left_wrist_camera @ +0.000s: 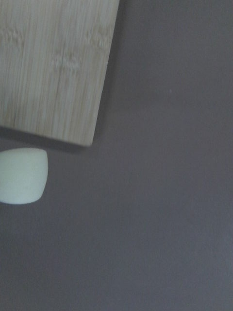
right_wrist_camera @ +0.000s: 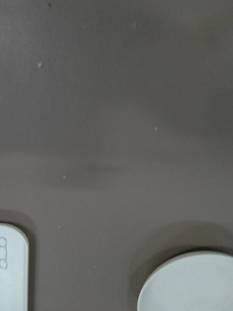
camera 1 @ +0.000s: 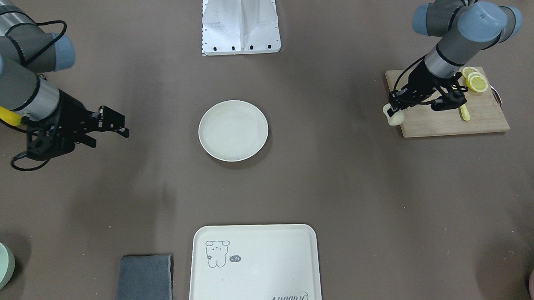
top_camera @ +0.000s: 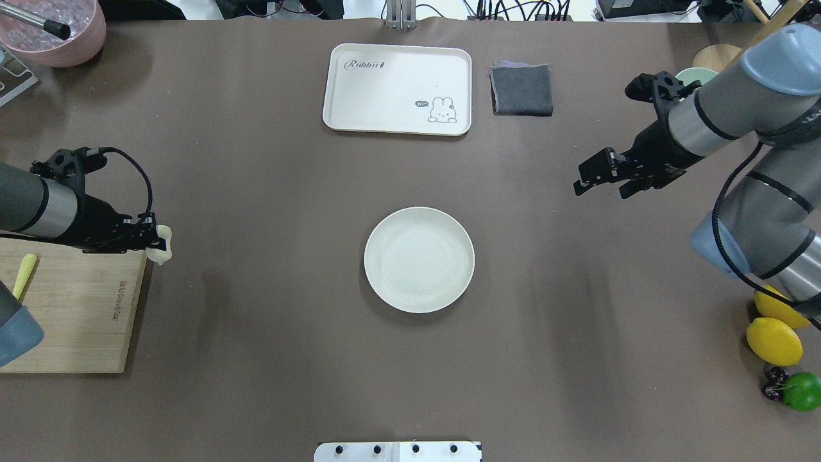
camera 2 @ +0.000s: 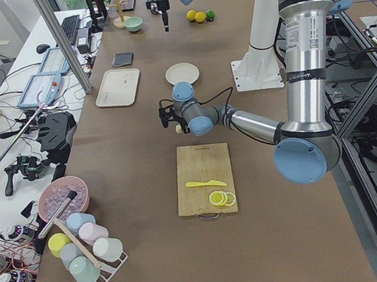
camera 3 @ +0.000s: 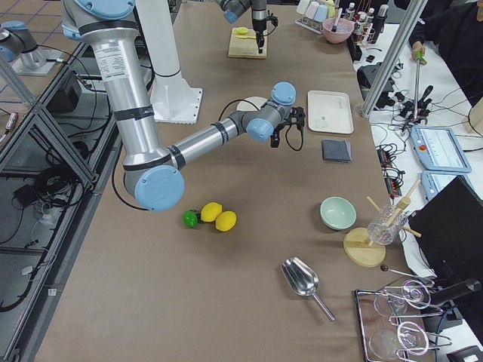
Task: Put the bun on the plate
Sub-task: 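Lift the pale bun with the left gripper while the right gripper withdraws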
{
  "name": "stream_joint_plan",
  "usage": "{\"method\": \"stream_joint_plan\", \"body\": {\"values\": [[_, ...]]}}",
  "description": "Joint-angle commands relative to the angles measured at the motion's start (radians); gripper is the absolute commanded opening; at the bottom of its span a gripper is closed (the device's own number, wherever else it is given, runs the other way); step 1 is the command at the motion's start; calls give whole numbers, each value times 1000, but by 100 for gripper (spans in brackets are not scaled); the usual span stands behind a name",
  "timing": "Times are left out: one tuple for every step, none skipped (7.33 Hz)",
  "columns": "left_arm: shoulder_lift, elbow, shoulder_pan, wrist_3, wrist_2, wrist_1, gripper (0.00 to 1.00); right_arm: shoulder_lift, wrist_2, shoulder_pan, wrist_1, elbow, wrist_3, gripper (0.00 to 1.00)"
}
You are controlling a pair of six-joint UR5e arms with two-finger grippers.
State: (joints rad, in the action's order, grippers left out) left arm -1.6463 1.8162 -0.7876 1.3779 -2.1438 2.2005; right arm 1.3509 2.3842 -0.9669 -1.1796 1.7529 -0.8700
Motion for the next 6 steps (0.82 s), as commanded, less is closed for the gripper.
{"method": "stream_joint_plan", "body": {"values": [[-166, 11, 89, 132, 84, -126, 11, 120, -6, -76, -2, -12, 203, 100], [-303, 6, 141, 165, 132, -286, 11, 154, -8, -111, -2, -25, 286, 100], [-437, -1, 206, 206, 193, -441, 11, 186, -10, -140, -2, -30, 328, 100], [-507, -24, 271, 226, 275, -479, 11, 218, -17, -165, -2, -30, 376, 100], [-595, -104, 309, 249, 304, -479, 11, 240, -23, -182, -2, -33, 416, 100], [-687, -221, 324, 263, 333, -476, 12, 243, -25, -188, -2, -33, 421, 100]]}}
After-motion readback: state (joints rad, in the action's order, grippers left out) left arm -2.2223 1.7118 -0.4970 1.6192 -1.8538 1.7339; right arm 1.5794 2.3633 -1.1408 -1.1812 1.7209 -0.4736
